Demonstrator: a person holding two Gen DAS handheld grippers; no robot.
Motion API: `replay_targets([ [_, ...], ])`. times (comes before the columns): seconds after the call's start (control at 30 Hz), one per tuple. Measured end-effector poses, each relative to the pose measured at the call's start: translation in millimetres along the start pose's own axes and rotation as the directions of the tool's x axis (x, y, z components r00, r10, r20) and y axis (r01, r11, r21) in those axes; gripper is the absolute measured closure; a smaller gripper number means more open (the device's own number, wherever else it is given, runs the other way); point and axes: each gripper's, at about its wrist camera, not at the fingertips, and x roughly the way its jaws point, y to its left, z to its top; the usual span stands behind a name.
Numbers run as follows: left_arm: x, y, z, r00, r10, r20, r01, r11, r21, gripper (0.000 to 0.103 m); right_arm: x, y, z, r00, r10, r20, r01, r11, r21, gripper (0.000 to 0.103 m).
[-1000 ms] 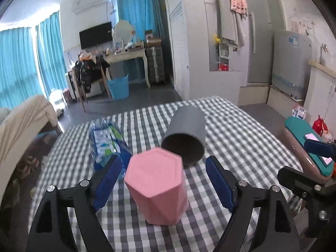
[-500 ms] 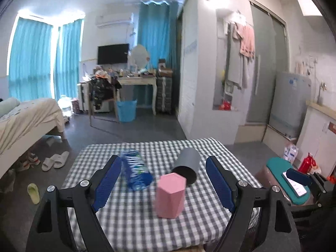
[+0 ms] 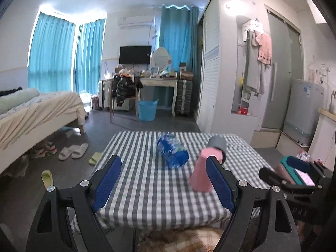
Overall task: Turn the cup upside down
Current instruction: 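Lower the inverted pink cup onto the table and open the left gripper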
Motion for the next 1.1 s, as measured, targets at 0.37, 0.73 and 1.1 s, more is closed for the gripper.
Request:
replay_targets([
  [0.37,23.8,3.6,-35.7,0.996,-0.013,-0.088,0.014,1.000,0.012,0.018,26.8,13.7,-20.2,0.998,-0.004,-0.068,0.002,1.000,-0.027,0.010],
  [0.73,25.0,8.8,-32.2,0.997,0.023,-0.076,-0.022,1.000,0.014,0.010,32.4,11.7,-28.9,0.998,-0.012,-0.067,0.011,1.000,-0.020,0.006],
  [1.1,21.1,5.0,-31.0,0.997,0.049,-0.057,-0.048,0.999,0.021,0.009,28.8,8.3,-27.1,0.998,-0.024,-0.052,0.023,1.000,-0.014,0.000],
])
